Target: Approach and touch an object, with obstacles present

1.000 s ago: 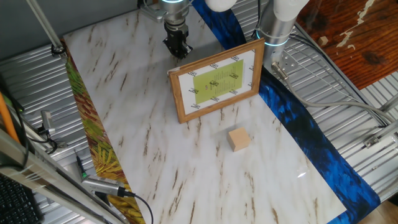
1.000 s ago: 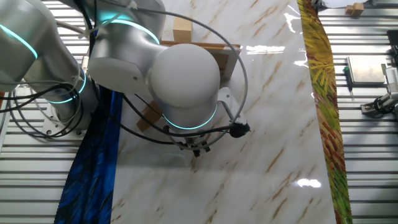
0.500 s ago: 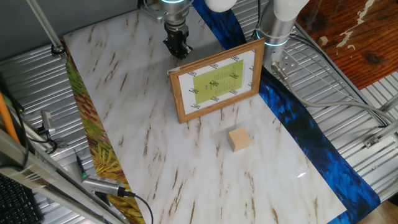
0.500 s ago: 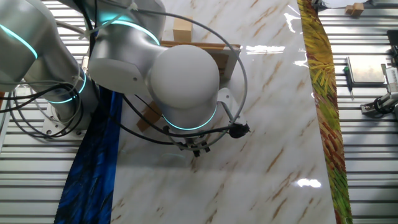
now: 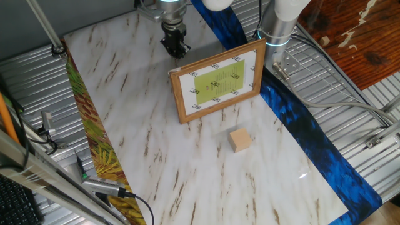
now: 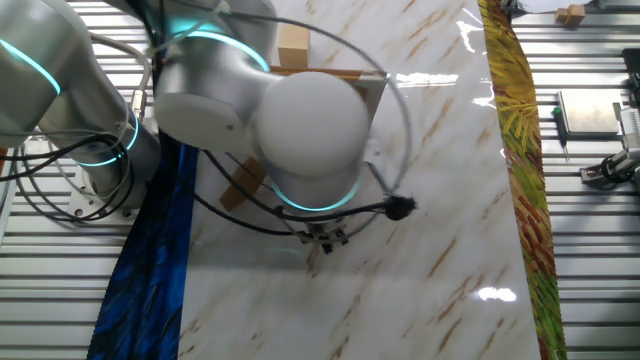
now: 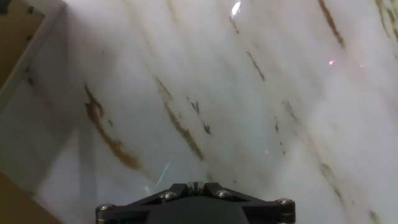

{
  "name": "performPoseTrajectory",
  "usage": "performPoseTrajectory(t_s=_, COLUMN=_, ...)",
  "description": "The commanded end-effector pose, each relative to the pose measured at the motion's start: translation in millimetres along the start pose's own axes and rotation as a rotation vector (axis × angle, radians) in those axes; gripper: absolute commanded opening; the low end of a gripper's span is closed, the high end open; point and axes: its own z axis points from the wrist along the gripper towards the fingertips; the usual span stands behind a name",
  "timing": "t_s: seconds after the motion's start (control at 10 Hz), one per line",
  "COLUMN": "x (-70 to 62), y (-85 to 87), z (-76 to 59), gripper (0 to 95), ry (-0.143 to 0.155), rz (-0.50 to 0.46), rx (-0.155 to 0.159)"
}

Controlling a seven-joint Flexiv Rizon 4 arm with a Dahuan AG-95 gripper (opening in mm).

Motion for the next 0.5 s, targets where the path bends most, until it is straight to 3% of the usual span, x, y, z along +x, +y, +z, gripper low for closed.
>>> performPoseTrajectory(t_s=0.1, x=-12.0, y=-5.2, z=0.1, gripper=0.0, ry=0.0, rz=-0.007, rx=0.0)
performPoseTrajectory(t_s=0.2, x=-17.1, y=-7.2, z=0.1, gripper=0.0, ry=0.0, rz=-0.009, rx=0.0)
performPoseTrajectory(t_s=0.5, x=-48.1, y=-17.7, z=1.9, gripper=0.0, ry=-0.001, rz=-0.021, rx=-0.002)
